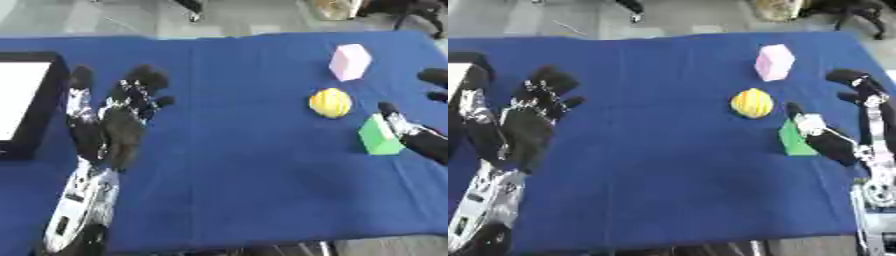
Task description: Pick up the objects with one hand, pass them to the other hand, and then place them into the box on the other side of the table.
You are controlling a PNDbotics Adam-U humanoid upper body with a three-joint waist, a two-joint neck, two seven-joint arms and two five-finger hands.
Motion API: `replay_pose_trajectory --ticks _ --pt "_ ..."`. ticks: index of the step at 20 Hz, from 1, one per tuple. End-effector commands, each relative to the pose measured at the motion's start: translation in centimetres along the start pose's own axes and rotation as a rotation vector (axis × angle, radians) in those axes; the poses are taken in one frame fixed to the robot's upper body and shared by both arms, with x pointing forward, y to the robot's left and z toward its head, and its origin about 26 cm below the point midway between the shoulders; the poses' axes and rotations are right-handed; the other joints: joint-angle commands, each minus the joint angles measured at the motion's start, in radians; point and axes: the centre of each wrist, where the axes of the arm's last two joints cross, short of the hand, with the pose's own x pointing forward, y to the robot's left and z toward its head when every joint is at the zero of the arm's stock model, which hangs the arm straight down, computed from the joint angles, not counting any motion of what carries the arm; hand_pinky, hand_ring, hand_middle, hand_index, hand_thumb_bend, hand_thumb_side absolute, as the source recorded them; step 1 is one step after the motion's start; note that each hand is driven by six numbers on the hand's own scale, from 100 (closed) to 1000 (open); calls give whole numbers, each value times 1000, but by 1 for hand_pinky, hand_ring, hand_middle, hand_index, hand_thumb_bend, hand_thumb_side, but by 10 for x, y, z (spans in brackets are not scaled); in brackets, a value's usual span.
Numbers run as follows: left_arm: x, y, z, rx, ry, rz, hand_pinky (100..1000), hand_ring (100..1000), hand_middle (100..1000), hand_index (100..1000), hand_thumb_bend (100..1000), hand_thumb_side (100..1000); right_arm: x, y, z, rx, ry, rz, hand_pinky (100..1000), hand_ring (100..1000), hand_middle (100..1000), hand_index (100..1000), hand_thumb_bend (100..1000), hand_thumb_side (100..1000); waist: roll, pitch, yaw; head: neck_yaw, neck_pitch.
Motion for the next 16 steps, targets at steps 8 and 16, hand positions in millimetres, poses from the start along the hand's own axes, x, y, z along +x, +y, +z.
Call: replay_pose_trajectory --ticks 8,16 --pt "9 1 -3 -22 -20 -26 806 861 756 862 468 1000 -22 -31 -3 136 16 70 803 911 875 813 551 314 -7 -7 4 -14 -3" --pt "8 1 -3 -31 -11 -28 805 861 749 859 468 1000 -39 -44 -8 273 24 109 825 944 919 849 588 309 -11 -13 10 -32 -3"
